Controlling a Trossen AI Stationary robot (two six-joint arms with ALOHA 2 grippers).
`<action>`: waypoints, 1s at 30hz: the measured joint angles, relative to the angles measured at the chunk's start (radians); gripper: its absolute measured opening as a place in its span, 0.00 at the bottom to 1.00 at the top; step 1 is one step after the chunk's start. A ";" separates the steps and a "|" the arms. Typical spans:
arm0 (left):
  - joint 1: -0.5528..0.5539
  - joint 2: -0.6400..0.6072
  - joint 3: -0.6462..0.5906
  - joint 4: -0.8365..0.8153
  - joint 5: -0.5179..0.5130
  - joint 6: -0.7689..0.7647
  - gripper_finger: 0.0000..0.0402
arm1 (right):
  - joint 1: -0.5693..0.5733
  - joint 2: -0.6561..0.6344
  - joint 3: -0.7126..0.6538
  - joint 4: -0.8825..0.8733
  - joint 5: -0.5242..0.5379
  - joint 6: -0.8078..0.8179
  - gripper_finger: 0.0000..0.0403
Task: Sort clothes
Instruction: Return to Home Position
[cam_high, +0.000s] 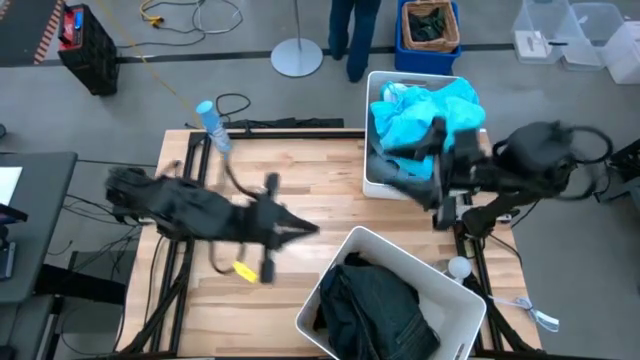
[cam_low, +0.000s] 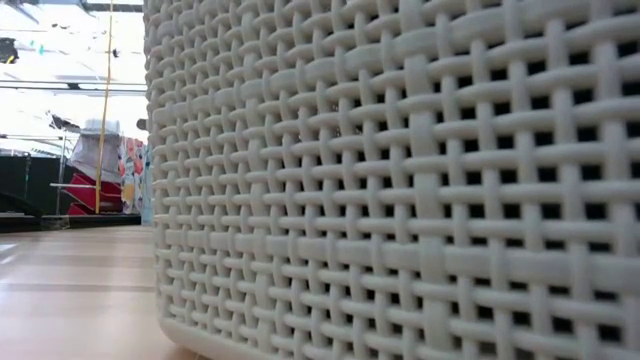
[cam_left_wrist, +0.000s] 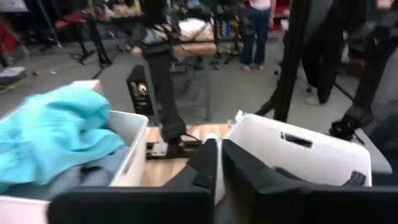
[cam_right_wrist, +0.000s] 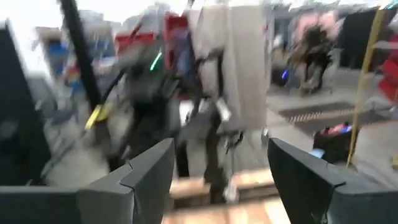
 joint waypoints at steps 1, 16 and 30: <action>-0.001 -0.037 -0.032 0.007 -0.010 -0.004 0.03 | 0.013 0.007 0.000 -0.036 -0.009 0.012 0.69; -0.033 -0.460 -0.544 0.169 -0.132 -0.106 0.00 | 0.185 0.189 -0.001 -0.417 -0.051 0.317 0.48; -0.033 -0.814 -1.206 0.623 -0.114 -0.135 0.00 | 0.168 -0.065 -0.482 0.212 0.044 0.075 0.01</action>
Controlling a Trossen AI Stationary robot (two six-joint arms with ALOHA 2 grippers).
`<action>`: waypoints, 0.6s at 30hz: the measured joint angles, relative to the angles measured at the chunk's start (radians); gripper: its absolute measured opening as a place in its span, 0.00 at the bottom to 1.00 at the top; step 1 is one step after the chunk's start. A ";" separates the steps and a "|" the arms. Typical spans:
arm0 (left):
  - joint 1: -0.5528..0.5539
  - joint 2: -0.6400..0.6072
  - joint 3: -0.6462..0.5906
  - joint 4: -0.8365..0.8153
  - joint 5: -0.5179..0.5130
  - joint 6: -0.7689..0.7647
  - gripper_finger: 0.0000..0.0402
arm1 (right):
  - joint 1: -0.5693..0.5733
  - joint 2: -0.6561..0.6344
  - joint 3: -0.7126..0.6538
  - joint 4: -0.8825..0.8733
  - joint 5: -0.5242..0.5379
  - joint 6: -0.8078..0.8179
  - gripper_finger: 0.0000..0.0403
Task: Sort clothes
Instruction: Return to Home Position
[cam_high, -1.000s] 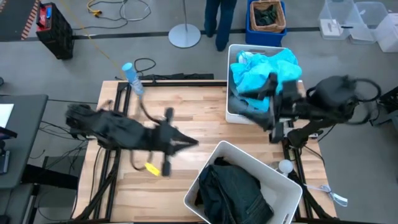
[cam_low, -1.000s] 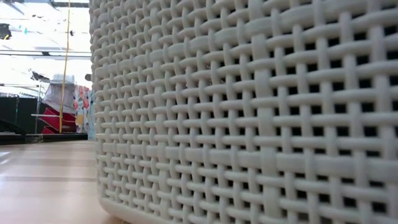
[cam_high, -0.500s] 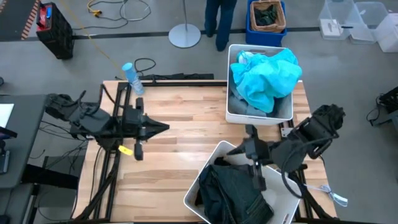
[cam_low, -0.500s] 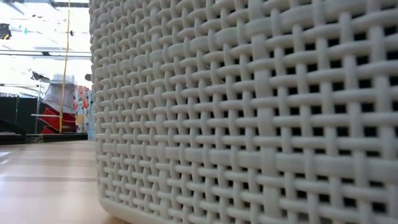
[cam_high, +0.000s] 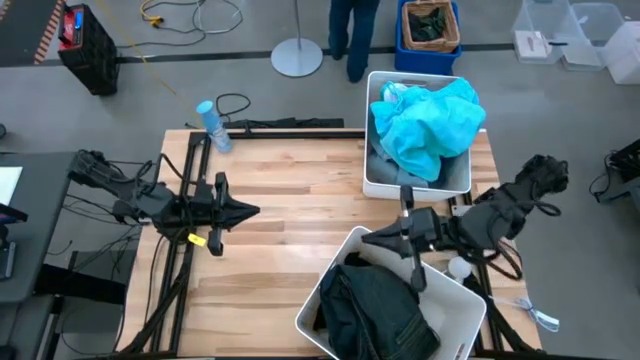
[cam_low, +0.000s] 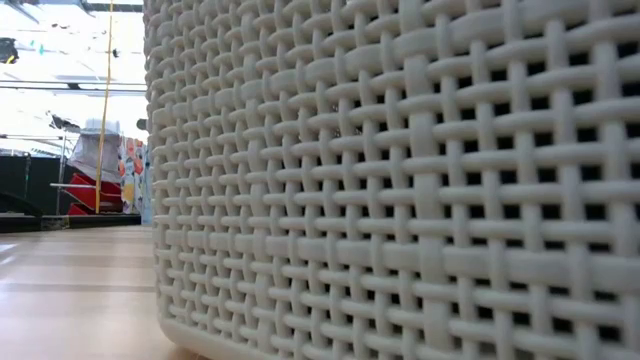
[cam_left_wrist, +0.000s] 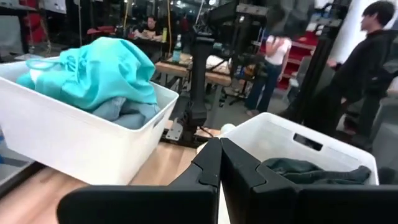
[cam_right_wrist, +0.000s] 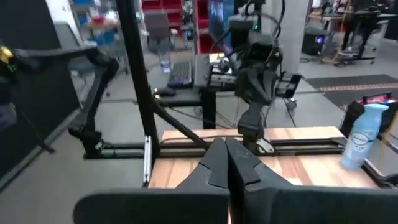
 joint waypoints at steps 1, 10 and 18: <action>0.000 -0.019 -0.040 0.035 0.005 -0.005 0.00 | -0.010 -0.025 -0.058 0.052 -0.014 -0.003 0.01; 0.048 -0.107 -0.257 0.115 0.058 -0.062 0.00 | -0.077 -0.318 -0.564 0.408 -0.042 -0.003 0.00; 0.154 -0.136 -0.399 0.243 0.116 -0.072 0.00 | -0.136 -0.539 -0.921 0.590 -0.068 0.107 0.00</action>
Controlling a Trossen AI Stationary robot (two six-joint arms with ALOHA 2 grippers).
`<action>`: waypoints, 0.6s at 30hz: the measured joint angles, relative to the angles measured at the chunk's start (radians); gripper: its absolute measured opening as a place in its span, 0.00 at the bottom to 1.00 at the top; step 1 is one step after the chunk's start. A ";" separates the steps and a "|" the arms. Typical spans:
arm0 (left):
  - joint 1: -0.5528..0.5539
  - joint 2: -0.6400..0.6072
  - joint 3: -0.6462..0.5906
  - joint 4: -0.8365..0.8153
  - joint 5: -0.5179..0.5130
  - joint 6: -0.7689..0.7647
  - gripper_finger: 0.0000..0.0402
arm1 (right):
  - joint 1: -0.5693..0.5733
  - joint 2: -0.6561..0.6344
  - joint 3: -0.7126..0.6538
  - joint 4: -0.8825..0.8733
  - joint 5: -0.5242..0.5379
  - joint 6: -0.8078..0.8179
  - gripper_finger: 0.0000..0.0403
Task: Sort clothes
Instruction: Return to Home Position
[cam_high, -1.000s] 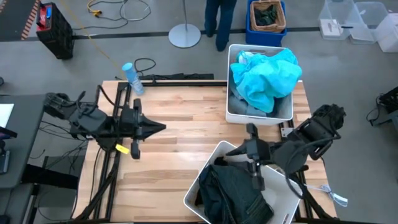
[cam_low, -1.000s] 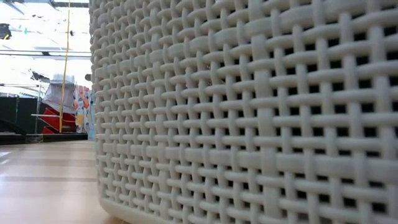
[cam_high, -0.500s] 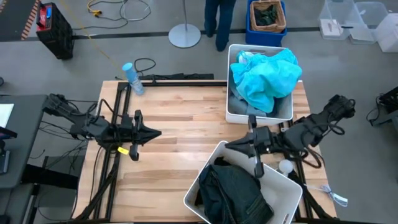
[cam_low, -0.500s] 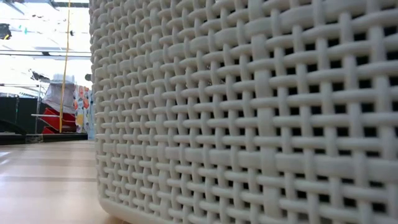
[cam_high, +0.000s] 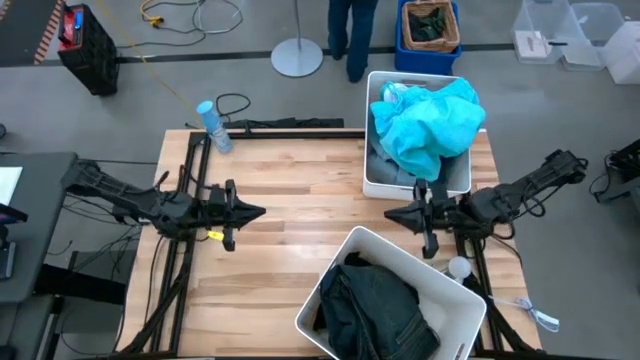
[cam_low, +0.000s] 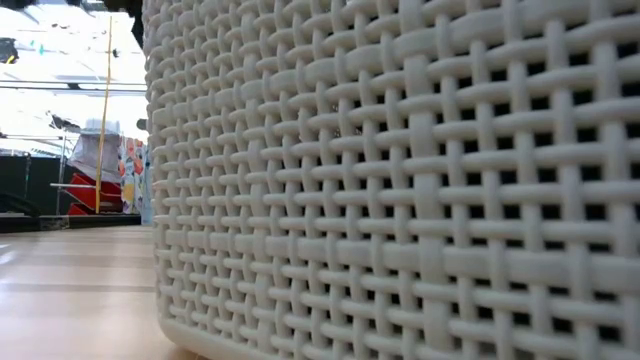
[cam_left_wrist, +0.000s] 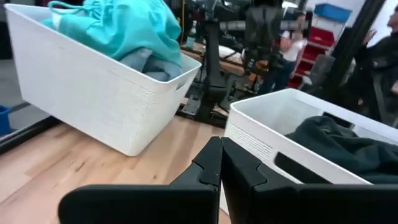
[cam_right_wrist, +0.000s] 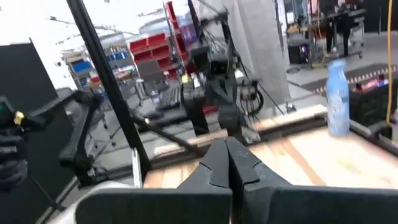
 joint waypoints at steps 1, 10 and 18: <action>0.016 -0.009 -0.023 0.023 0.012 -0.003 0.00 | -0.004 -0.014 -0.036 0.012 -0.001 0.009 0.00; 0.119 -0.137 -0.215 0.097 0.083 -0.064 0.00 | -0.039 -0.094 -0.320 0.244 -0.003 0.021 0.00; 0.150 -0.275 -0.329 0.090 0.088 -0.066 0.00 | -0.051 -0.173 -0.546 0.444 -0.030 0.002 0.00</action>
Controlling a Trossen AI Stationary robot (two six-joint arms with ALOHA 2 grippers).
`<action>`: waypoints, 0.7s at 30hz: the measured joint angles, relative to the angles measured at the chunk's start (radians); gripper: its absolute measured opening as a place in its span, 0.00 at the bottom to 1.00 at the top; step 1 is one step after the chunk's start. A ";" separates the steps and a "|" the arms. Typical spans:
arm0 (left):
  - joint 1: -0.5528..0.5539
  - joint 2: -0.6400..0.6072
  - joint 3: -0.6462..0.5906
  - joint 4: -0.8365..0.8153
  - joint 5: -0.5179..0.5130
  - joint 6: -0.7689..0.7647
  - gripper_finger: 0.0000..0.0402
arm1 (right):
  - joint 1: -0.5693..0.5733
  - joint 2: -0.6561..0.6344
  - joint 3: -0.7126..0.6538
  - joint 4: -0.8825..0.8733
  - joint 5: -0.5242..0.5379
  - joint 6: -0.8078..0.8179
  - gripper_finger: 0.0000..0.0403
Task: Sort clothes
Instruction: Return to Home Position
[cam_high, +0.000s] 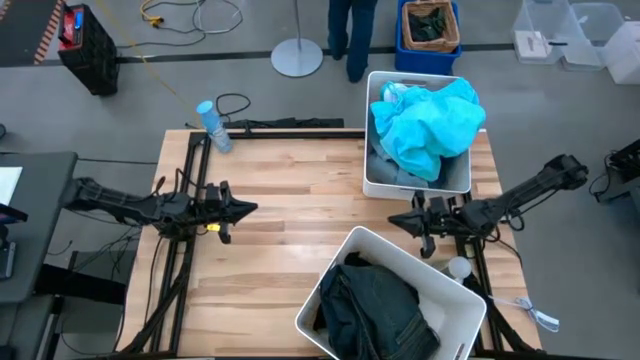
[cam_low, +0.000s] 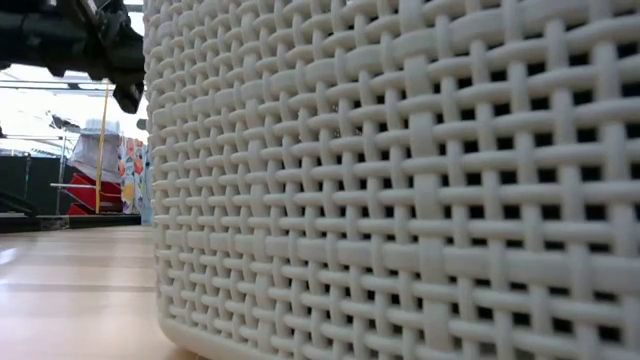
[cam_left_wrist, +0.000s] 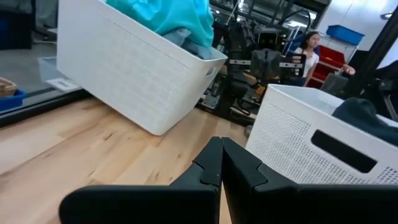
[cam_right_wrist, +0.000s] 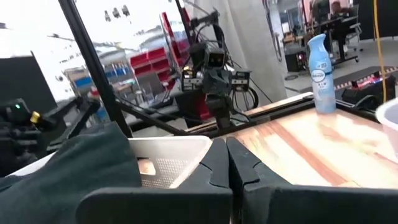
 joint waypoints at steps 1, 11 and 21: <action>0.003 -0.014 -0.011 -0.002 0.000 0.003 0.00 | 0.000 -0.010 -0.026 0.031 0.000 -0.003 0.00; 0.042 -0.092 -0.056 -0.096 -0.027 0.086 0.00 | 0.000 -0.085 -0.208 0.188 0.000 -0.009 0.00; 0.082 -0.150 -0.056 -0.241 -0.023 0.119 0.00 | -0.040 -0.087 -0.208 0.077 0.002 -0.012 0.00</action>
